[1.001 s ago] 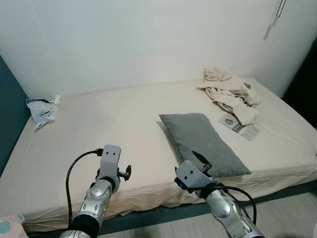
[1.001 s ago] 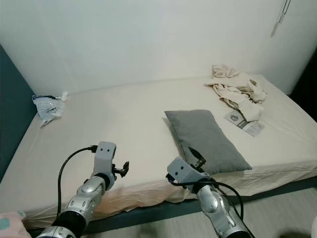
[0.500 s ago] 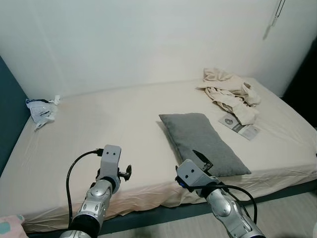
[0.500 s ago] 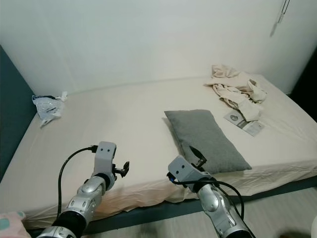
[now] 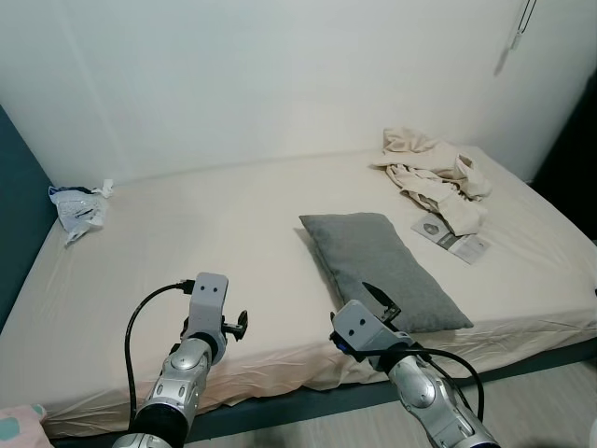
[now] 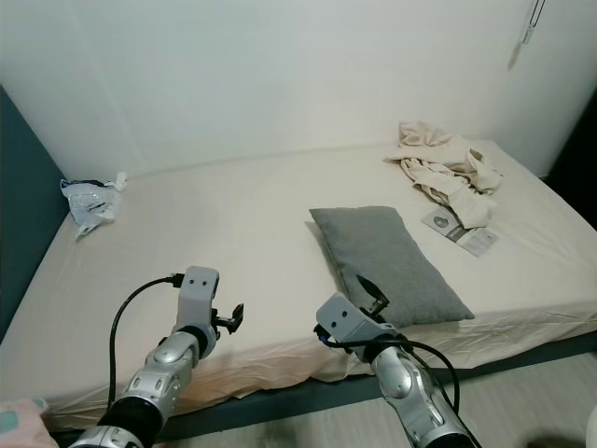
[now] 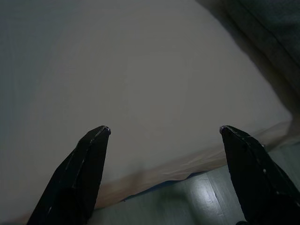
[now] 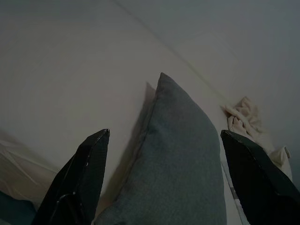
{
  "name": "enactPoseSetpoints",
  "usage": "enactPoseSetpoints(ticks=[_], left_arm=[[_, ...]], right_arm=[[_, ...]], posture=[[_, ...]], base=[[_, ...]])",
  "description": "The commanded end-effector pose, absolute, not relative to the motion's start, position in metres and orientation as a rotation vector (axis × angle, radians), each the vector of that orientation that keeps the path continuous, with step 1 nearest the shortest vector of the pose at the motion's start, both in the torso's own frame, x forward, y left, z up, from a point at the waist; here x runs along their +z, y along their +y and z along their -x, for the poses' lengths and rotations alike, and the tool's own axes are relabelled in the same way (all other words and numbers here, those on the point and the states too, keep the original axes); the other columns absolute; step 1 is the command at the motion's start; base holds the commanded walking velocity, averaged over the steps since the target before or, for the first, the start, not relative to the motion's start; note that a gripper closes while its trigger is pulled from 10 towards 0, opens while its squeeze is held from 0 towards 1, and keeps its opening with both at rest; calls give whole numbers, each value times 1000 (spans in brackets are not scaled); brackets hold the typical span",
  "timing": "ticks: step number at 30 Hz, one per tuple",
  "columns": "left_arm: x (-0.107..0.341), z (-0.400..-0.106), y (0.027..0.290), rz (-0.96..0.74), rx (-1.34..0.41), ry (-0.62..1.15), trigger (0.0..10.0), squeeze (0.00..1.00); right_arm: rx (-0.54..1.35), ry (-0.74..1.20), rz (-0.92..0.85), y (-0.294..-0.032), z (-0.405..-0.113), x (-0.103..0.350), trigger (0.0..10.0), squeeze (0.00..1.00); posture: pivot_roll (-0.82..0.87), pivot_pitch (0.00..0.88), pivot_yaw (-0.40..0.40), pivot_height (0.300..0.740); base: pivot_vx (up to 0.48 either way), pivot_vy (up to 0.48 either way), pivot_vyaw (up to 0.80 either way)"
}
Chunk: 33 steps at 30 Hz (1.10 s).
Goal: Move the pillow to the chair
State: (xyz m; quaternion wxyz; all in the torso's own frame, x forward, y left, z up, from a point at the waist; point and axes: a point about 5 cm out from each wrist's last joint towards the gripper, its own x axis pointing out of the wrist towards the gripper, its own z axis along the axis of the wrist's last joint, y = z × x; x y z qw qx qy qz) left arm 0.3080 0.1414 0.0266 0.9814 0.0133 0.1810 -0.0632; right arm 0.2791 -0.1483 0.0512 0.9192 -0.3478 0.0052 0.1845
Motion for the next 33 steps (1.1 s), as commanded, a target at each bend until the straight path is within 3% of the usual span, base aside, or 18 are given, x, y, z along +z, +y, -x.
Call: enactPoseSetpoints(ticks=[1,33], left_arm=[[22,-304,146,-23,-112,388,10000,0],[23,-307,142,-21,-124,388,10000,0]], right_arm=[[399,4,718,-144,-278,51,10000,0],[389,4,710,-145,-278,52,10000,0]], posture=[[-83,67,28,740],[-93,69,39,740]], base=[[0,0,0],[0,0,0]])
